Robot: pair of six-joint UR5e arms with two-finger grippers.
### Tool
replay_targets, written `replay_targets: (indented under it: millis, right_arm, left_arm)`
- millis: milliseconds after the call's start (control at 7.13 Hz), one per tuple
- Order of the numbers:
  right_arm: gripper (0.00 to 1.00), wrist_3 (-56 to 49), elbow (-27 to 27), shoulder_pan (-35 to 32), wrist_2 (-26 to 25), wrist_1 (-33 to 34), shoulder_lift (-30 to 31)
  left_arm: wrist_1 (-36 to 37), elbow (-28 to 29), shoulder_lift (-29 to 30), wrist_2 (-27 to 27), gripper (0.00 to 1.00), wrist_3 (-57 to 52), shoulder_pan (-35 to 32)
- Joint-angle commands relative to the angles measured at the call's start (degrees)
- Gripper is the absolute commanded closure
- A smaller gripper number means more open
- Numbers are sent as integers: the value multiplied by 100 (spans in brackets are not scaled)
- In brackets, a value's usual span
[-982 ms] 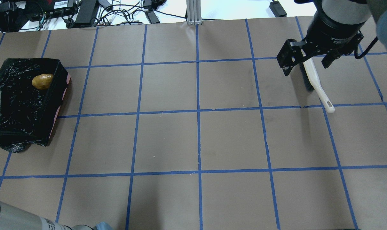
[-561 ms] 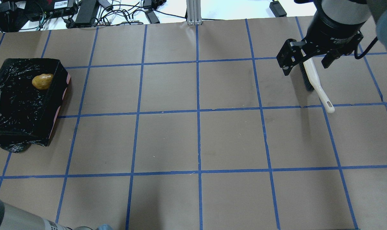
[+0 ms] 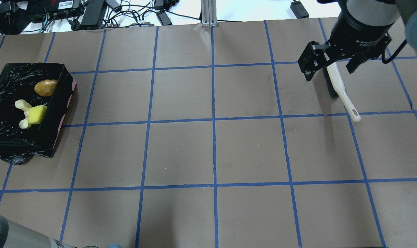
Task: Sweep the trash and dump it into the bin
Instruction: 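Tip the dustpan further over the bin with the left gripper to dump contents, then bring the empty dustpan back down beside the bin with the left gripper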
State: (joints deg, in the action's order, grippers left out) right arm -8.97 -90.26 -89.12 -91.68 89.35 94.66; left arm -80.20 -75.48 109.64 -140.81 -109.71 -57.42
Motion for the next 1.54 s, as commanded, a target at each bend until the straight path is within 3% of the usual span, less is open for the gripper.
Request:
replay_targets:
  millis: [0, 421, 701, 1402]
  right_arm:
    - [0, 0, 0, 0, 1, 3, 0]
    - [0, 9, 0, 0, 1, 12, 0]
    - [0, 0, 0, 0, 1, 3, 0]
    - [0, 0, 0, 0, 1, 21, 0]
  left_arm:
    - [31, 7, -100, 236, 100, -68, -6]
    - [22, 60, -486, 1920, 100, -358, 38]
    - [-231, 25, -663, 3527, 100, -358, -14]
    - [-15, -72, 108, 4842, 100, -297, -1769]
